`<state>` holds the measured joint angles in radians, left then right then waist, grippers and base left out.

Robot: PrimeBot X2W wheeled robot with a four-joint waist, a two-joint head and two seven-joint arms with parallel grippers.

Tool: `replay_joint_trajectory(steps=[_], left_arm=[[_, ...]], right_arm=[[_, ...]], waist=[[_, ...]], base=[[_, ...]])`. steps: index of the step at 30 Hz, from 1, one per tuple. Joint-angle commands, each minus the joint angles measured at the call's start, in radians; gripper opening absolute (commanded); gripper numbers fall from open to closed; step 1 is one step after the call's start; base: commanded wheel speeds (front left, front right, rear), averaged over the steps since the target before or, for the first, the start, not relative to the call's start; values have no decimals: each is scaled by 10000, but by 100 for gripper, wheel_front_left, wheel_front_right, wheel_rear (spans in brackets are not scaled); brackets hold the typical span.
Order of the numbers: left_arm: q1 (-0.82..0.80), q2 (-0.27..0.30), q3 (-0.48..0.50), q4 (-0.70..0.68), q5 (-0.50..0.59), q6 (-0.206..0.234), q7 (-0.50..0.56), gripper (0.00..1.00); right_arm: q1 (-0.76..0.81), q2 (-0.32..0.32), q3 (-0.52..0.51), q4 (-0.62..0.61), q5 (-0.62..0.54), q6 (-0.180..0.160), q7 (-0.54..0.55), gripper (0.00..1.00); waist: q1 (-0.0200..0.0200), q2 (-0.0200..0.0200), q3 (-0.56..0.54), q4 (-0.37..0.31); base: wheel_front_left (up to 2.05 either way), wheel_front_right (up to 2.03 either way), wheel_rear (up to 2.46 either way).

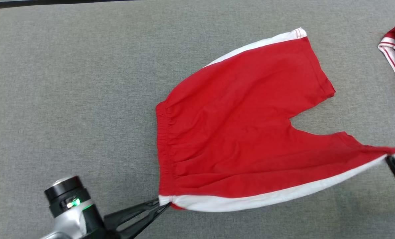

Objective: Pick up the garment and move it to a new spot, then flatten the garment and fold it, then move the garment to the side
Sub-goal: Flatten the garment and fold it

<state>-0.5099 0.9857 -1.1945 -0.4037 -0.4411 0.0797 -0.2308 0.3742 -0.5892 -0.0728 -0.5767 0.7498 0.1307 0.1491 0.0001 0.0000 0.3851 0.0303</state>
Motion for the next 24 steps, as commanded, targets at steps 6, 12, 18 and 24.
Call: replay_joint_trajectory(steps=[6,12,18,24], left_arm=[[-933,-1093,508,631,-1408,-1192,-210,0],[-2023,-1739,742,1604,-2865,-1926,207,0],[-3347,-2305,660,2471,-4350,-2110,660,0],[-4774,-2345,-35,2892,-5931,-2104,892,0]], right_arm=[[-2062,-288,-215,1095,662,-2,919,0],[-4073,-785,192,2368,1293,-2,1390,0],[-6040,-1354,810,3407,1663,-2,1856,0],[-8017,-1808,1578,4217,1738,-2,2313,0]], waist=[[-1,0,93,480],[-1,0,499,799],[-1,0,1080,952],[-1,0,1834,918]], base=[[0,0,0],[0,0,0],[0,0,0],[0,0,0]])
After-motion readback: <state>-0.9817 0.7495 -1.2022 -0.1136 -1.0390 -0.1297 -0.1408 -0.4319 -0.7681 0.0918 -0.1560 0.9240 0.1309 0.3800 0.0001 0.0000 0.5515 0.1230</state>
